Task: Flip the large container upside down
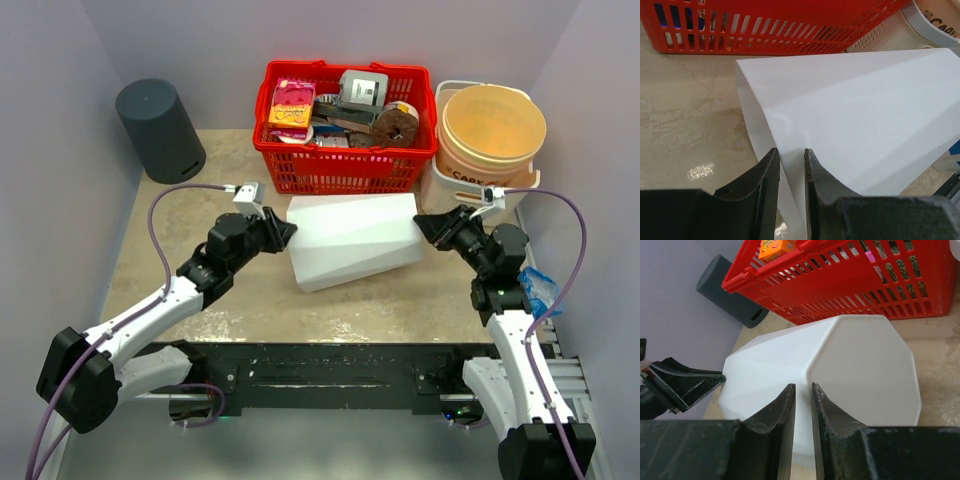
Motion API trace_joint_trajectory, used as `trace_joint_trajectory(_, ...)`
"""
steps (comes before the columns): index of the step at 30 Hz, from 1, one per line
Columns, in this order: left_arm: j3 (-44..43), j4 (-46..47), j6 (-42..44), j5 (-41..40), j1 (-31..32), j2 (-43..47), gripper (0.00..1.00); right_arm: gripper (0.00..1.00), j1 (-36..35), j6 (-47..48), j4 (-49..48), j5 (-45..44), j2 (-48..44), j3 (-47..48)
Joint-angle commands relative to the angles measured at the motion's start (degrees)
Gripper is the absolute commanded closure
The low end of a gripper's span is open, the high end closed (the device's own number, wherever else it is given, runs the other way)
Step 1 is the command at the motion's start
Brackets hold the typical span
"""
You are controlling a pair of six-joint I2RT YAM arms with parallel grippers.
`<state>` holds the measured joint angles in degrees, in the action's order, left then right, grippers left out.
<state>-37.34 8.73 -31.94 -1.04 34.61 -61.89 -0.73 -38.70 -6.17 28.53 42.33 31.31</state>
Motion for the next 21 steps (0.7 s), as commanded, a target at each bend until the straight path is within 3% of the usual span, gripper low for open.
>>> trace_joint_trajectory(1, 2.4, -0.4, 1.2, 8.2, 2.5, -1.3, 0.78, 0.77, -2.9, -6.0, -10.4, 16.3, -0.7, 0.2)
trace_joint_trajectory(21, 5.7, 2.8, -0.2, 6.4, 2.5, -1.2, 0.79, 0.76, -14.8, -2.5, -8.9, 6.6, 6.0, 3.1)
